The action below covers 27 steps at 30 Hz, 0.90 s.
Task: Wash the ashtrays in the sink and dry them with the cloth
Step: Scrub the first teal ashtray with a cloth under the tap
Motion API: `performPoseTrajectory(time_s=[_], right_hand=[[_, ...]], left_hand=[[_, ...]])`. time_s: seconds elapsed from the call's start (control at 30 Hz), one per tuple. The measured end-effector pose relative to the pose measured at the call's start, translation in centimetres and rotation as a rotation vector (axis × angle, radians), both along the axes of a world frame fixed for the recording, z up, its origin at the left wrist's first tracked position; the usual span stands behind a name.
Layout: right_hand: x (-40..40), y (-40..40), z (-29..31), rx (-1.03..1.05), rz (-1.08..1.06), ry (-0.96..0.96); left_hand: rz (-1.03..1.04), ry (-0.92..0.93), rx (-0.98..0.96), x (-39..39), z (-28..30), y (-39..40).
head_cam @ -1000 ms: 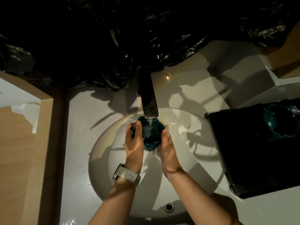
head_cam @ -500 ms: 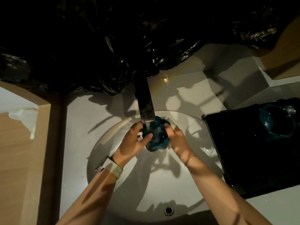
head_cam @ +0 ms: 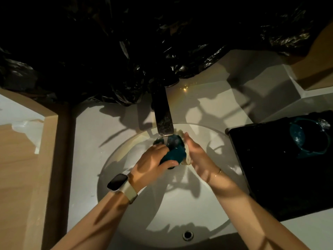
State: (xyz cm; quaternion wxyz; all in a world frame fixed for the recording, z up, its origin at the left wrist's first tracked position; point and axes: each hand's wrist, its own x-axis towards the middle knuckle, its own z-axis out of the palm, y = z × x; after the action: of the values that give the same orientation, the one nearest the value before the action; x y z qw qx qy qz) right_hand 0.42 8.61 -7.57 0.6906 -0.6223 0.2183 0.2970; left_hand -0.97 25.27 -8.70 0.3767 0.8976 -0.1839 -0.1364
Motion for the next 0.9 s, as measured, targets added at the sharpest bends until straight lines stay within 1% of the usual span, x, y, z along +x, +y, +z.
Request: performPoseTrajectory(time_s=[0.07, 0.1, 0.2, 0.27, 0.3, 0.37, 0.4, 0.47, 0.5, 0.53, 0.6, 0.67, 0.73, 0.77, 0.87, 0.9], right_hand=[[-1.3, 0.7, 0.5, -0.059, -0.004, -0.1], [-2.1, 0.8, 0.4, -0.066, -0.007, -0.171], [-4.0, 0.6, -0.3, -0.098, -0.017, -0.393], [-3.9, 0.5, -0.3, -0.083, -0.066, -0.426], [-3.4, 0.5, 0.0, -0.064, -0.076, -0.422], [-2.4, 0.5, -0.2, -0.057, -0.07, -0.387], [-1.9, 0.4, 0.0, -0.008, -0.049, -0.337], [-1.4, 0.5, 0.6, 0.167, -0.021, -0.178], [-1.4, 0.4, 0.5, 0.207, -0.001, -0.146], [-1.5, 0.4, 0.6, 0.201, 0.038, -0.165], [-1.6, 0.8, 0.4, 0.084, 0.169, -0.308], [-1.3, 1.6, 0.3, -0.031, 0.216, -0.412], [-0.6, 2.3, 0.6, -0.059, 0.165, -0.41], [-0.1, 2.3, 0.7, -0.068, 0.124, -0.394], [-0.1, 2.1, 0.6, -0.087, -0.009, -0.325], [-0.8, 2.2, 0.5, -0.088, -0.018, -0.333]], left_hand=[[0.161, 0.152, -0.073, -0.2, -0.1, -0.5], [0.218, 0.2, -0.125, -0.4, -0.2, -0.6], [0.308, 0.345, -0.296, -1.1, 0.2, -0.5], [0.329, 0.502, -0.487, -1.7, 0.8, -0.5], [0.322, 0.545, -0.549, -2.0, 1.0, -0.4], [0.301, 0.558, -0.584, -2.5, 1.8, -0.2], [0.305, 0.561, -0.595, -2.7, 2.1, -0.2], [0.364, 0.577, -0.626, -2.6, 2.4, -0.2], [0.413, 0.582, -0.642, -2.4, 2.6, -0.3], [0.461, 0.583, -0.654, -2.1, 2.7, -0.4], [0.542, 0.585, -0.679, -1.4, 2.5, -0.5], [0.582, 0.605, -0.687, -1.0, 2.7, -0.8], [0.575, 0.642, -0.695, -0.9, 2.8, -1.0], [0.588, 0.628, -0.706, -0.9, 2.9, -1.0], [0.687, 0.598, -0.76, -0.5, 2.9, -0.5], [0.7, 0.608, -0.76, -0.3, 2.7, -0.3]])
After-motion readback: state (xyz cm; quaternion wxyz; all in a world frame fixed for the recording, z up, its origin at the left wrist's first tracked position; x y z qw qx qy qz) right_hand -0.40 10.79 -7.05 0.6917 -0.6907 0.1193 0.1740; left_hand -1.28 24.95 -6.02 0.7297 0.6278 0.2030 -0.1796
